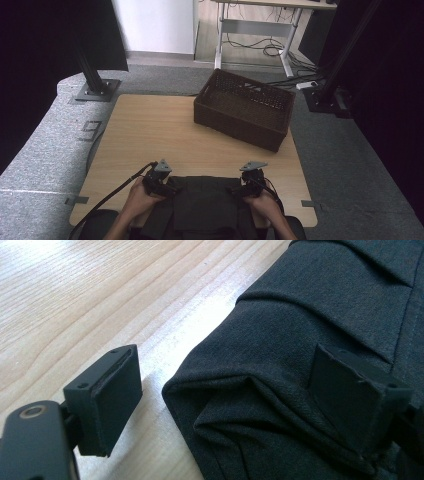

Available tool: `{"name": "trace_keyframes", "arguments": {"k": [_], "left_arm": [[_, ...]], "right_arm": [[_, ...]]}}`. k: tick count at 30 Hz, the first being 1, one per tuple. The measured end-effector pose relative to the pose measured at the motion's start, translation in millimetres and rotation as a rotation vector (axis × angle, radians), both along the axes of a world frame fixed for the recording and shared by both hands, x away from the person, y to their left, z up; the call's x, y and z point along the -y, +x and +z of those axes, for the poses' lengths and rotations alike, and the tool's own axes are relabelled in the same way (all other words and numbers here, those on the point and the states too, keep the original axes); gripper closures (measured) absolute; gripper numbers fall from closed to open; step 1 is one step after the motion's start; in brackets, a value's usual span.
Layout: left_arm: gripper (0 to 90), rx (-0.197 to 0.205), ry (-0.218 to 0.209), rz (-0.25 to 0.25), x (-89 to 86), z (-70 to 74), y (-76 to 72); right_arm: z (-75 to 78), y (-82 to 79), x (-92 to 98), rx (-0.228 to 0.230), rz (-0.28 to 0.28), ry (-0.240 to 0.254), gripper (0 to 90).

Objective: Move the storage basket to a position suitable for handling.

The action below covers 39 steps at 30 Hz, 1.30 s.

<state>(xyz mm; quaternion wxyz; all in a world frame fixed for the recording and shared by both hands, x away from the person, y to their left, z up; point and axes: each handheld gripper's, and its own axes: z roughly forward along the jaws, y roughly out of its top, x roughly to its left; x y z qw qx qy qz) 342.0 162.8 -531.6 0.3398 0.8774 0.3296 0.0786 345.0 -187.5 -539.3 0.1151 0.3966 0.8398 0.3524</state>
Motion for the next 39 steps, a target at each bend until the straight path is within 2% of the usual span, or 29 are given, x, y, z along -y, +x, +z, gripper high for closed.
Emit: {"name": "trace_keyframes", "arguments": {"k": [7,9,11,13,14,17,19,23,27,32,34,36,38,39], "left_arm": [[13.6,0.008,-0.001,0.003,0.3,0.8,-2.7],[13.0,0.024,-0.003,0.012,-1.6,4.3,-2.2],[13.8,0.052,-0.012,0.035,-7.0,11.5,-1.0],[13.9,0.094,-0.005,0.069,-14.5,19.2,0.2],[13.8,0.102,-0.006,0.08,-18.5,21.9,1.1],[12.6,0.1,-0.011,0.113,-31.1,24.9,3.3],[11.3,0.108,0.026,0.146,-40.2,22.8,5.4],[11.1,0.101,0.077,0.181,-51.6,18.3,10.6],[10.5,0.074,0.085,0.224,-63.5,10.5,18.2],[5.7,0.057,0.124,0.282,-72.1,-1.3,25.4],[5.2,0.039,0.147,0.291,-74.3,-6.3,28.6],[1.2,0.019,0.121,0.297,-77.2,-9.4,31.8],[0.4,0.024,0.088,0.309,-80.3,-12.7,33.4],[0.0,0.039,0.072,0.316,-81.8,-14.6,33.2]], "right_arm": [[2.4,-6.4,-0.1,0.006,0.002,-0.002,3.4],[4.8,-4.8,0.5,-0.002,0.011,0.005,4.3],[12.0,-1.5,5.0,-0.008,0.011,0.035,4.1],[14.9,0.0,7.3,-0.004,-0.002,0.039,4.0],[17.9,1.4,10.0,0.005,-0.017,0.04,4.0],[26.8,8.8,22.0,0.018,-0.042,0.054,4.0],[32.7,15.2,31.3,0.021,-0.064,0.058,4.0],[41.5,26.1,45.6,0.018,-0.097,0.047,4.2],[51.0,37.0,61.7,0.017,-0.155,0.059,6.0],[60.6,47.1,80.7,0.025,-0.234,0.054,9.2],[63.1,50.6,87.4,0.026,-0.259,0.036,10.3],[66.1,53.6,94.2,0.033,-0.284,0.025,11.1],[70.1,56.3,100.3,0.04,-0.308,0.022,11.6],[72.3,57.6,103.2,0.045,-0.318,0.02,12.1]]}}
